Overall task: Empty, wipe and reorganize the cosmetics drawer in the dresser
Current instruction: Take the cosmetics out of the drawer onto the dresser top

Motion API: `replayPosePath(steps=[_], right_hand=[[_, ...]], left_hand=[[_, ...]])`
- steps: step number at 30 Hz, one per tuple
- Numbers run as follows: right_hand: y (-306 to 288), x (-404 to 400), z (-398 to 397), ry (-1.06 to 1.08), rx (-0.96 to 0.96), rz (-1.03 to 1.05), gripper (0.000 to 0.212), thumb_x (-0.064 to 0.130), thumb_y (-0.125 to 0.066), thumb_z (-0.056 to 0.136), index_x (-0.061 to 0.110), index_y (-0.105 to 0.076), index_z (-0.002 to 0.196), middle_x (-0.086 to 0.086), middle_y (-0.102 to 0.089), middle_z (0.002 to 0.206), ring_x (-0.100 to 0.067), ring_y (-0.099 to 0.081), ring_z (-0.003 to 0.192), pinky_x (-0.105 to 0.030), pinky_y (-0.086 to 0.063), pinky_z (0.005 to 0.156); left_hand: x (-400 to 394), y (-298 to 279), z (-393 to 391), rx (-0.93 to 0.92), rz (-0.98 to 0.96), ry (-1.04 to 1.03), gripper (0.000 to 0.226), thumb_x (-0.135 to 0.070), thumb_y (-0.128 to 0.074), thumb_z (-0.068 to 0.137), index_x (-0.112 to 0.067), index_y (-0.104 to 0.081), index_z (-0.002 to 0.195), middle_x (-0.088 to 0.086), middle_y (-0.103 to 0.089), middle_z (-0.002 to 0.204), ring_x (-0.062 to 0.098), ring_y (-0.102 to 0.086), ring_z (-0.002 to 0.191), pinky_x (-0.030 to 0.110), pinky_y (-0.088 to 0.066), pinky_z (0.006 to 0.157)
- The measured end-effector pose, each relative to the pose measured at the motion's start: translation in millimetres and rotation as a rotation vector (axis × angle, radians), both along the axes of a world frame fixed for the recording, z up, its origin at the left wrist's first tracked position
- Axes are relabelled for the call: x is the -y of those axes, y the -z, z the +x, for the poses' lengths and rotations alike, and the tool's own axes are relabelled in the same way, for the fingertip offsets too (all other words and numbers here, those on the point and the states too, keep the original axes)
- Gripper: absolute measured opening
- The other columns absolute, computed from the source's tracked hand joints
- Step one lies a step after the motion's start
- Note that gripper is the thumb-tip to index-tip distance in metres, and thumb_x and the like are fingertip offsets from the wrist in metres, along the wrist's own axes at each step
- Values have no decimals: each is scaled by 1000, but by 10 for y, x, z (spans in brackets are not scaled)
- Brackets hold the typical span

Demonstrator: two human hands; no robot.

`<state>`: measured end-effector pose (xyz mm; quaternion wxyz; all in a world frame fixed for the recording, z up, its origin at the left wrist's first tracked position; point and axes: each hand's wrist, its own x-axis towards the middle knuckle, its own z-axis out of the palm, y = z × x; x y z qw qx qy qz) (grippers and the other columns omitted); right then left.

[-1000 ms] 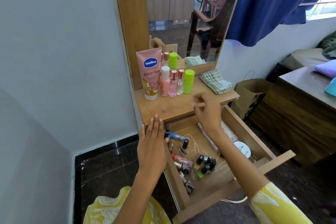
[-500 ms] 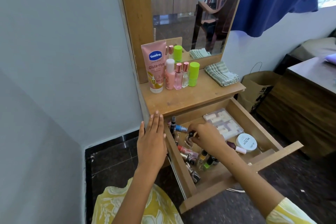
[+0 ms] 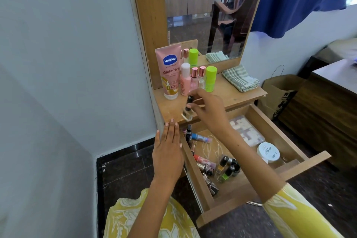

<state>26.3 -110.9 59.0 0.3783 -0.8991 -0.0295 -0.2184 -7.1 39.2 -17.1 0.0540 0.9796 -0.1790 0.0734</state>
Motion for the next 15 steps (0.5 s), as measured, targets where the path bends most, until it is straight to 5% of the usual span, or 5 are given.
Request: replayPosePath(steps=[9,15], right_hand=[[126,-310,513,-35,-5,-40,21,10,-65,86,5,-57,105,-9,-66,102,-23,-61,93,-39,-53,80],[95,-258,475,-54,-87,16,38,9,-73,79,8,-55,113,-6,-64,105,-19,-60,96,-33,-52,84]], left_hand=[[8,-18,-2,-33,30,-16,57,-30,-16,103,-13,18,145,3,29,147,19,20,142,38,18,109],[16,-2,2,-32,15,-22,58,-29,-18,103,-13,20,143,3,31,146,18,22,140,37,19,107]])
